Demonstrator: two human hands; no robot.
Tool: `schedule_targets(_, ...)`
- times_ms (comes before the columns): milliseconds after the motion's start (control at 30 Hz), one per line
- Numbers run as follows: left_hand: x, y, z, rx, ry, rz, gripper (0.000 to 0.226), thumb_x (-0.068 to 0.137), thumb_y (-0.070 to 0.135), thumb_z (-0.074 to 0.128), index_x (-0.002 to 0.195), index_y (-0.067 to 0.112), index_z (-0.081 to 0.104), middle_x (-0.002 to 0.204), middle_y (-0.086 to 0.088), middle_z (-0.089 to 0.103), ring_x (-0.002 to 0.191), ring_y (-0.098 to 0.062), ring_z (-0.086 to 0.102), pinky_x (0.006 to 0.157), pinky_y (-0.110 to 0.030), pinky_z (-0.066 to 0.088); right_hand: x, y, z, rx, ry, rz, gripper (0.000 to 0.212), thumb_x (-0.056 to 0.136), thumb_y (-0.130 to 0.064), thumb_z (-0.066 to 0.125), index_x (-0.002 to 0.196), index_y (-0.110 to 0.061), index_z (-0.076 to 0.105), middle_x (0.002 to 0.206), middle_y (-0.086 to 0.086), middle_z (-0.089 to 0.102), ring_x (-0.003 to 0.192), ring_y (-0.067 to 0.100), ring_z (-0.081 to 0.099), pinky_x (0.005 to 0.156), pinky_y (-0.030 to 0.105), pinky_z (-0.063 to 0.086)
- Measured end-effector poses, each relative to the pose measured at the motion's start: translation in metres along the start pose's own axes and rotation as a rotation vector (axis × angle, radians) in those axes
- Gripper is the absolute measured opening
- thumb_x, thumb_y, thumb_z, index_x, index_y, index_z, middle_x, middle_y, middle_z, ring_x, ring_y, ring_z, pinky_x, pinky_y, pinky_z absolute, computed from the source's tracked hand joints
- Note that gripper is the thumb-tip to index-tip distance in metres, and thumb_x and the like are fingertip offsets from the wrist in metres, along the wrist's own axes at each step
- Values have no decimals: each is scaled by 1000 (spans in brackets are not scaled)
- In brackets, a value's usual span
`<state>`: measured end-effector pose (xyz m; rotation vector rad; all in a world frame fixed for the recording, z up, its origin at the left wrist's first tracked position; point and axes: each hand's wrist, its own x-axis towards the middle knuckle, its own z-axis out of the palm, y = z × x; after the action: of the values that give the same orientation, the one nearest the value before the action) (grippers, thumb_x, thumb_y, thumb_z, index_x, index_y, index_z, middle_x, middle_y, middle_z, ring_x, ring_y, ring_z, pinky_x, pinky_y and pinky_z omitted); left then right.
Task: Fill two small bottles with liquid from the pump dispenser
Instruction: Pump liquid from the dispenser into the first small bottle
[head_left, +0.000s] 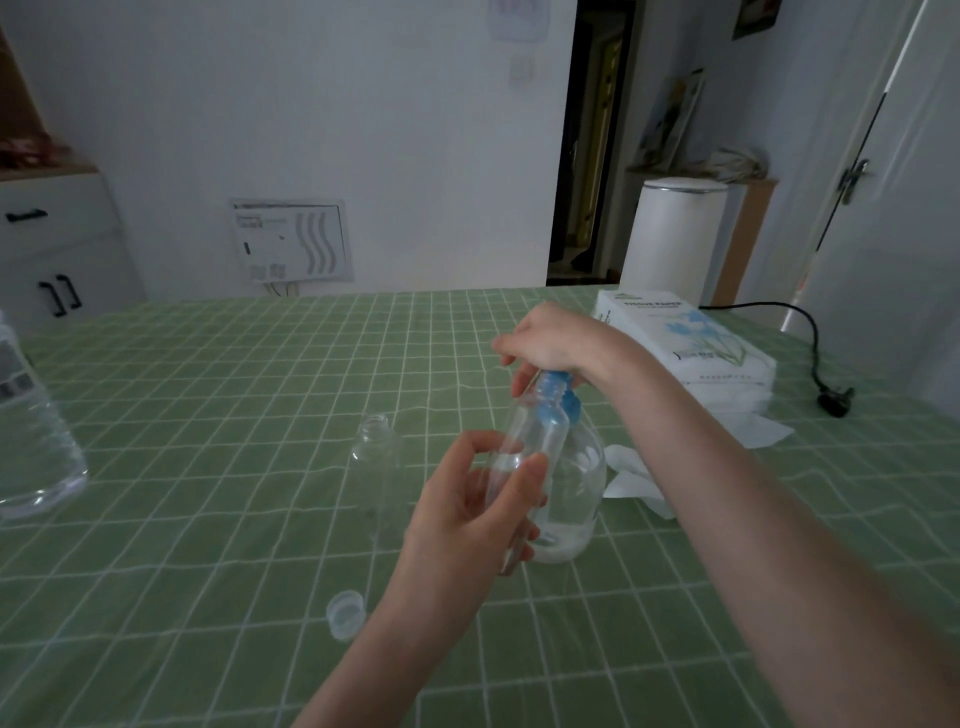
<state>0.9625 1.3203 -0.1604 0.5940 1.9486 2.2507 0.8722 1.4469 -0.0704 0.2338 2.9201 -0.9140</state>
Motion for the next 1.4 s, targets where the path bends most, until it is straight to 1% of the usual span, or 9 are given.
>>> schedule_targets(133, 0, 1, 1, -2, 6, 1, 43, 63, 46, 61, 91, 15, 58, 66, -2, 66, 46, -9, 54, 43, -16, 42, 1, 1, 2, 15, -6, 4, 36, 97, -26, 50, 125, -5, 58, 114, 15, 68, 105, 31, 65, 93, 39, 50)
schedule_targets(333, -3, -1, -2, 4, 20, -29, 39, 66, 42, 62, 91, 13, 59, 66, -3, 67, 45, -9, 53, 41, -17, 41, 3, 5, 10, 37, -5, 17, 39, 98, -21, 49, 129, 1, 55, 117, 19, 66, 111, 30, 63, 101, 41, 46)
schedule_targets(433, -3, -1, -2, 17, 17, -25, 41, 63, 46, 62, 91, 15, 58, 66, -3, 68, 45, -9, 53, 41, -18, 41, 3, 5, 10, 16, 15, -4, 38, 99, -25, 48, 127, -1, 56, 116, 17, 67, 107, 29, 64, 97, 38, 47)
schedule_targets(600, -1, 1, 0, 10, 2, -15, 45, 61, 51, 62, 91, 18, 59, 68, -1, 68, 48, -10, 55, 43, -17, 43, 4, 0, 1, -46, 37, -36, 35, 98, -29, 49, 121, -5, 59, 112, 11, 69, 98, 24, 64, 77, 31, 44)
schedule_targets(867, -1, 0, 0, 9, 4, -11, 42, 63, 48, 62, 91, 17, 58, 67, -2, 67, 47, -11, 54, 42, -18, 43, 4, 1, 4, -13, 4, -23, 39, 98, -24, 50, 130, -2, 54, 114, 15, 68, 103, 29, 65, 95, 38, 48)
schedule_targets(1033, -2, -2, -1, 18, 17, -24, 40, 62, 48, 62, 88, 18, 59, 66, -3, 66, 46, -11, 53, 41, -17, 41, 5, 5, 10, -15, -28, -8, 37, 97, -19, 51, 128, 1, 56, 121, 19, 65, 114, 30, 61, 105, 43, 42)
schedule_targets(1133, -2, -2, 0, 27, 16, -18, 41, 61, 50, 62, 88, 18, 59, 66, -2, 67, 46, -10, 54, 42, -18, 43, 5, 5, 9, -12, -24, -10, 38, 97, -22, 51, 127, 0, 56, 120, 17, 65, 113, 29, 61, 102, 39, 43)
schedule_targets(1267, -1, -2, 0, 17, 13, -11, 41, 59, 53, 62, 87, 23, 59, 66, -1, 68, 45, -9, 54, 43, -16, 42, 3, 2, 2, -26, 8, -30, 34, 97, -26, 50, 121, -4, 60, 111, 13, 69, 104, 28, 66, 85, 35, 48)
schedule_targets(1400, -1, -1, 0, 13, 6, -5, 35, 60, 53, 63, 83, 28, 60, 67, -1, 68, 46, -9, 55, 42, -16, 41, 3, 1, 1, -4, 5, -28, 34, 97, -25, 51, 123, -4, 59, 109, 13, 70, 103, 28, 67, 86, 36, 49)
